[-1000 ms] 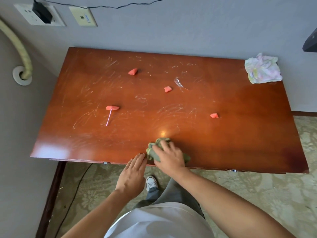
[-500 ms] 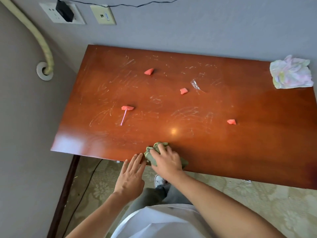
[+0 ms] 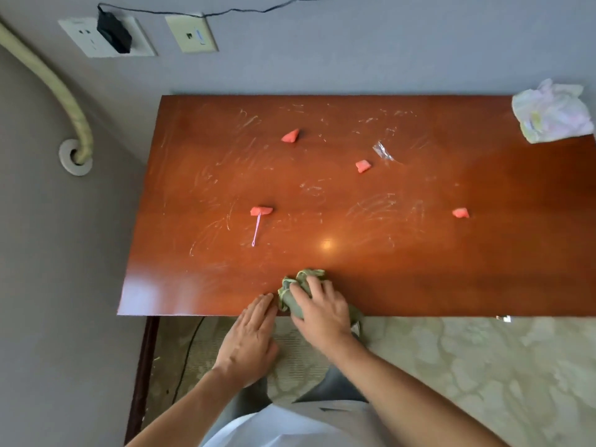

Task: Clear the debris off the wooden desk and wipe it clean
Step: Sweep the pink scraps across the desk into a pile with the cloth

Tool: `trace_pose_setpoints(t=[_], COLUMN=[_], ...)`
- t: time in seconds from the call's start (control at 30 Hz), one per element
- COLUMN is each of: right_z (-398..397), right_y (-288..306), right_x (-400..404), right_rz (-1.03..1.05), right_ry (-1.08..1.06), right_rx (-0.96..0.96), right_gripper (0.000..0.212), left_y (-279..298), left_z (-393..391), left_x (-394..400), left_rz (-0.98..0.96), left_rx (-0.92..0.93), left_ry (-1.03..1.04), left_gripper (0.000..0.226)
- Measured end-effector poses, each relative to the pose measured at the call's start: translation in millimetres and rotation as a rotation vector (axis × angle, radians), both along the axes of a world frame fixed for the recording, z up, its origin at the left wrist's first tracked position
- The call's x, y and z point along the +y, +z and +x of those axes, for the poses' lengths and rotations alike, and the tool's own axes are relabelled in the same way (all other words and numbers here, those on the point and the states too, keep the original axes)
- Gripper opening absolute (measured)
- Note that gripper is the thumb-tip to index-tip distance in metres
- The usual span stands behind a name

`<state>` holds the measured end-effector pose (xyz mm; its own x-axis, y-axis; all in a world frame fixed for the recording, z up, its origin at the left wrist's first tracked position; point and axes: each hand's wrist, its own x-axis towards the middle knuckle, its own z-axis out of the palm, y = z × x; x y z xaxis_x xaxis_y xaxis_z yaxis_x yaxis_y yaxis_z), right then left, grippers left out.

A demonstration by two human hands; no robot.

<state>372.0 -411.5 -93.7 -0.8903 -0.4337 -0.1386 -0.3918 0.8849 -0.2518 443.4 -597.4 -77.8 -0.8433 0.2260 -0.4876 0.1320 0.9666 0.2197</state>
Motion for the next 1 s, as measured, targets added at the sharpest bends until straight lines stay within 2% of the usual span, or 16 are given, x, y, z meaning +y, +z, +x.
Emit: trace_pose_setpoints(t=[0.07,0.1,0.23,0.27,0.3,0.37,0.43,0.5,0.53,0.6,0.73,0.8,0.83,0.9,0.93,1.0], right_z=[-2,-2,-3,-3,-1,7,25,39,38,30,17,17,20,31,36,31], right_y=[0,0,3,5,7,9,4,4,5,10,14,14,15,9,7,11], right_x=[16,29,42,27,9,-34,-73,-89,-86,-68,-52,-76,-92,-117,-123,-112], right_rz=[0.015,0.048,0.074,0.105,0.140,0.144,0.092,0.070,0.082,0.141,0.183,0.173,0.156,0.135,0.118,0.102], right_ry=[-0.009,-0.089,-0.884,-0.994,-1.011,-0.853,-0.557,-0.302,-0.241,-0.319,-0.803,-0.848,-0.782,-0.488,-0.326,-0.136], right_rx=[0.020,0.034,0.036,0.006,-0.017,0.004,0.020,-0.004,-0.019,-0.045,-0.046,-0.041,-0.033,0.000,0.004,-0.049], right_gripper=[0.058,0.058,0.054,0.054,0.054,0.054,0.054,0.054,0.054,0.052,0.053,0.054,0.053,0.052,0.052,0.053], left_y=[1,-1,-4,-5,-3,0,-3,-2,-2,-1,0,-1,0,2,1,1], left_z=[-1,-1,-2,-1,-1,2,4,5,5,4,1,1,2,2,3,4], left_x=[-27,-40,-81,-88,-93,-100,-107,-109,-109,-110,-113,-112,-111,-112,-113,-119], left_rz=[-0.054,-0.070,-0.075,-0.076,-0.085,-0.080,-0.079,-0.063,-0.060,-0.070,-0.102,-0.099,-0.100,-0.100,-0.095,-0.094], left_rx=[-0.026,-0.029,-0.044,-0.027,-0.001,0.028,0.005,0.009,0.017,-0.023,-0.067,-0.077,-0.081,-0.075,-0.077,-0.084], left_ry=[-0.070,-0.123,-0.271,-0.280,-0.292,-0.307,-0.357,-0.355,-0.357,-0.368,-0.396,-0.391,-0.391,-0.394,-0.397,-0.409], left_gripper=[0.071,0.071,0.068,0.067,0.067,0.071,0.073,0.073,0.073,0.072,0.075,0.076,0.076,0.077,0.077,0.076])
